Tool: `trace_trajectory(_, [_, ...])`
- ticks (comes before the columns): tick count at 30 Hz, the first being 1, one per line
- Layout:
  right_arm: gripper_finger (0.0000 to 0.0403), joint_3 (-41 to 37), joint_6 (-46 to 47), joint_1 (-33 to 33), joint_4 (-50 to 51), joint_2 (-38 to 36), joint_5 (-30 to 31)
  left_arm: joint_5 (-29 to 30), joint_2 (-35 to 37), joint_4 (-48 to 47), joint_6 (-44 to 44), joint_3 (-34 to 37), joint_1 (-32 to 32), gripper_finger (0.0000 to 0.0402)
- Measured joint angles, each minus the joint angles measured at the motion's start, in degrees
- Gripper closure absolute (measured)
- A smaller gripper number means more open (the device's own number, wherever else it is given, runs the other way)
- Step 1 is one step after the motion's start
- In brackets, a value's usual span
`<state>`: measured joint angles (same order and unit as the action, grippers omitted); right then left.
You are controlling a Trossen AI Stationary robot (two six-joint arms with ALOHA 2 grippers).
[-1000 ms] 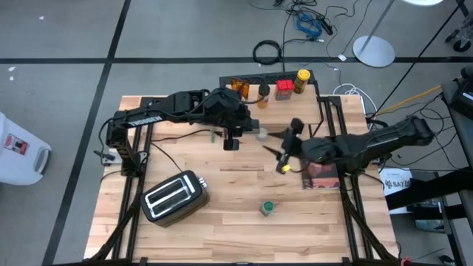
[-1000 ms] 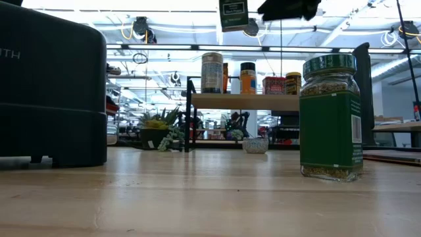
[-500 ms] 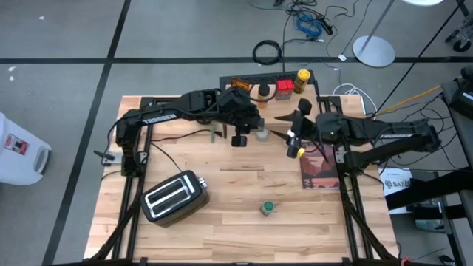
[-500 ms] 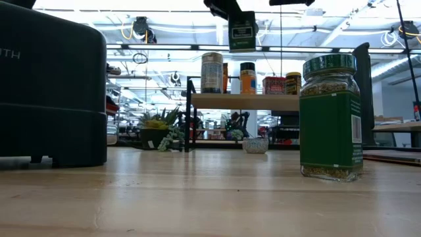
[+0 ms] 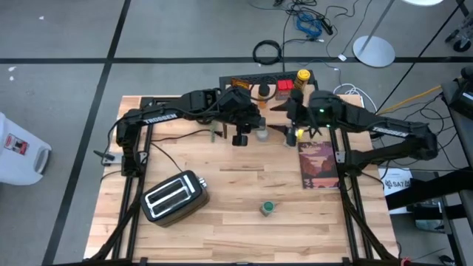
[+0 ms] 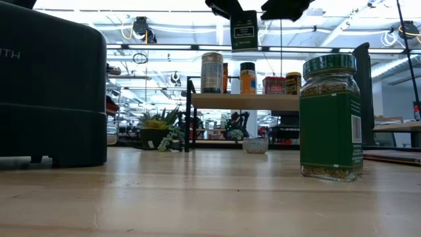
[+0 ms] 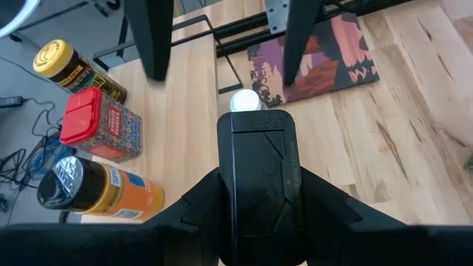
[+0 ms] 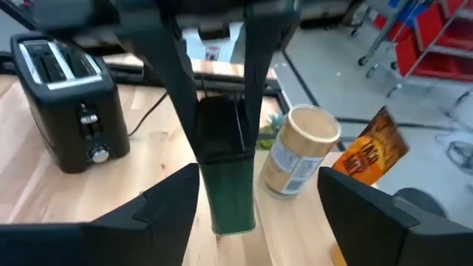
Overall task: Shelf spices
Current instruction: Put the black seasoning can on the shelf
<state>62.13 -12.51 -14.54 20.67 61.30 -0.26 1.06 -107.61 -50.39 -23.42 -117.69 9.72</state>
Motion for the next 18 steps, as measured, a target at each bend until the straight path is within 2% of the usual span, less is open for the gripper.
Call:
trace_trajectory(8, [0.0124,0.0,-1.91,-1.38,-4.41,5.0,-1.57,-0.46,0.0,0.14,0.0,0.0,0.3,0.0265])
trace_trajectory(13, [0.0139,0.0,-2.33,-1.38,-5.96,6.35,-1.86,-0.57,0.0,-0.36,-0.01,0.0,0.39,0.0265])
trace_trajectory(18, [0.0173,0.0,-3.18,-1.36,-6.29,7.57,-2.13,-0.57,0.0,-1.39,-0.96,0.0,0.44,0.0265])
